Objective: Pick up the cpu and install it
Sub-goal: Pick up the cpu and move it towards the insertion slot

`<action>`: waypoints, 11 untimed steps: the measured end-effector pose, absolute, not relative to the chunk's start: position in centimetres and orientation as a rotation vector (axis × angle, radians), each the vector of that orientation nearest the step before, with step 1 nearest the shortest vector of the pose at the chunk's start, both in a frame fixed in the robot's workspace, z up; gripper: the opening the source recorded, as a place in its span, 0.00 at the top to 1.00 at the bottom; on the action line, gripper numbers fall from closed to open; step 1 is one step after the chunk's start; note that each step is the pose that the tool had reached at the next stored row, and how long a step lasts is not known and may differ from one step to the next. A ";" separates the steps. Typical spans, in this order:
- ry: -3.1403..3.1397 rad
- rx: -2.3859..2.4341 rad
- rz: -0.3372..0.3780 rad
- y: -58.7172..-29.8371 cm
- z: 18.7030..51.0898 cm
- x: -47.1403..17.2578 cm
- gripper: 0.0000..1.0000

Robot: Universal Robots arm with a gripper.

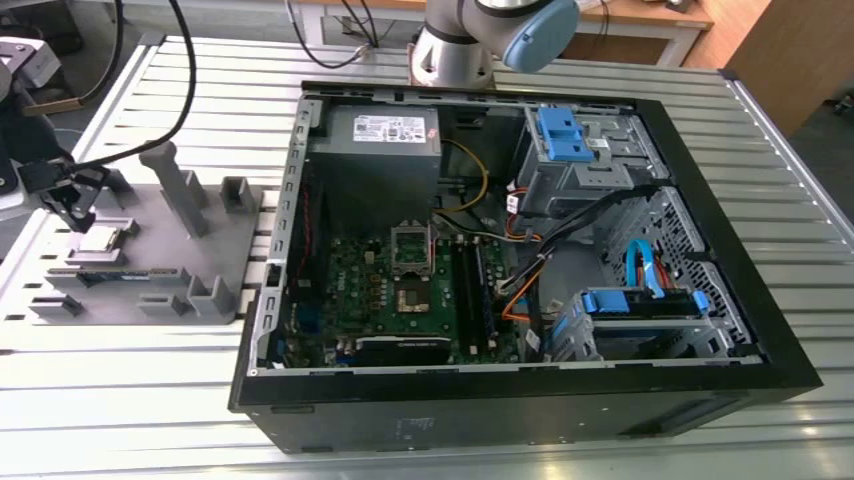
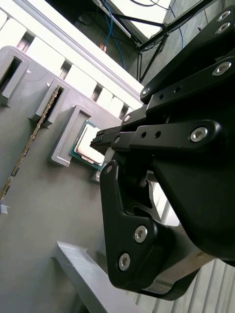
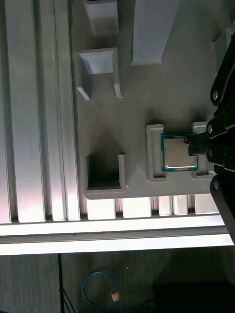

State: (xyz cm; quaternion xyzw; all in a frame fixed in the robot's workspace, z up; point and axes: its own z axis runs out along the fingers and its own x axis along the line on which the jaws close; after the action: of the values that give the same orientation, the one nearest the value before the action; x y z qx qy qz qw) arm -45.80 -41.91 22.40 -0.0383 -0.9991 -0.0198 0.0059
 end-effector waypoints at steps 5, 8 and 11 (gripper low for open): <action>-3.127 -0.120 -0.062 -41.9 22.3 -46.0 0.89; -3.127 -0.120 -0.062 -41.9 22.1 -46.1 0.89; -3.128 -0.118 -0.063 -41.9 21.9 -46.2 0.89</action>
State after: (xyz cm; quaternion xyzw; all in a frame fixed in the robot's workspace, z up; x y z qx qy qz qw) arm -46.16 -41.91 21.86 -0.0377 -0.9991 -0.0200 0.0055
